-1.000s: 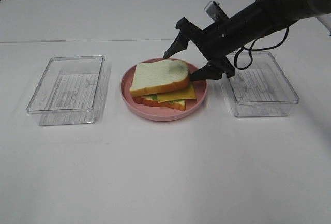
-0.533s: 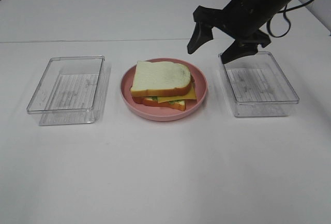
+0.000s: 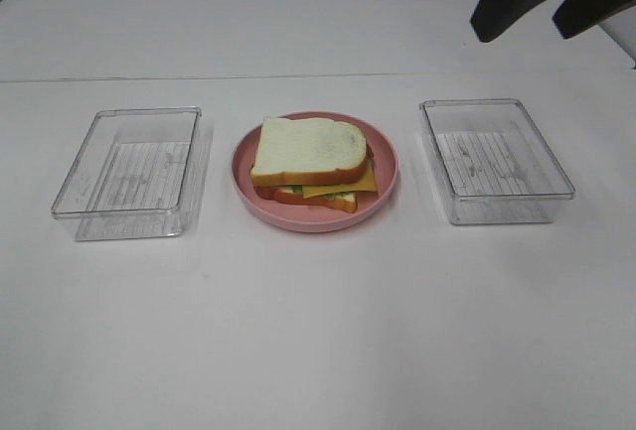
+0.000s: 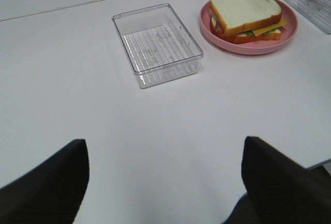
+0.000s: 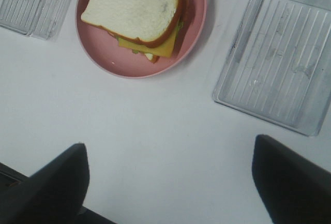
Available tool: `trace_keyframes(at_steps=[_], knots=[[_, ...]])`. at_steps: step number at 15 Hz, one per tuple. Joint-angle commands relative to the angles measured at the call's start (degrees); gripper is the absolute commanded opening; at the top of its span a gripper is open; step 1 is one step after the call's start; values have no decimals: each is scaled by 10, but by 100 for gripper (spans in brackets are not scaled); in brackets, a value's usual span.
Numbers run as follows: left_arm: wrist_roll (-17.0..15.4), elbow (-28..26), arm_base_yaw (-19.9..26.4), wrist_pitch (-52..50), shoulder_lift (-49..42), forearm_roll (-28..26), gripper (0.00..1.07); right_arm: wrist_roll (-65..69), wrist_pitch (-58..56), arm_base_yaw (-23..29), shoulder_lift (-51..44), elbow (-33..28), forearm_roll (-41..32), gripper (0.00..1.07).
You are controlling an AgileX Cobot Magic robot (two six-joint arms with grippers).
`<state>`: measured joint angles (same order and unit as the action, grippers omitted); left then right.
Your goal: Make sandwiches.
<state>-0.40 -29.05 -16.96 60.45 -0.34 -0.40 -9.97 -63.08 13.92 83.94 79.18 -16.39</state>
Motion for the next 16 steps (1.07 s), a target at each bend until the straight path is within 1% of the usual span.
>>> trace_keyframes(at_steps=[1,5,6,7,8,9,10,11,12,13,16], knots=[[1,4,1,-6,-5,-2,77,6,-10,1,-103,-72,15,81],[1,4,1,-6,-5,-4,77,6,-31,1,-312,-243,32,81],[1,4,1,-6,-5,-6,77,6,-37,1,-334,-260,37,81],[1,4,1,-6,-5,-10,77,7,-51,1,-383,-298,48,81],[1,4,1,-6,-5,-11,77,21,-59,1,-439,-336,58,81],[1,4,1,-6,-5,-11,77,36,-60,1,-515,-382,69,81],[4,4,1,-6,-5,-14,77,36,-60,1,-560,-407,80,81],[15,4,1,-6,-5,-22,77,36,-54,1,-608,-431,91,81],[32,5,1,-5,-5,-35,77,40,-43,1,-647,-445,99,81],[40,5,1,-5,-5,-40,77,50,-31,1,-687,-451,104,81],[40,5,1,-5,-5,-41,77,84,-24,1,-755,-472,124,81]])
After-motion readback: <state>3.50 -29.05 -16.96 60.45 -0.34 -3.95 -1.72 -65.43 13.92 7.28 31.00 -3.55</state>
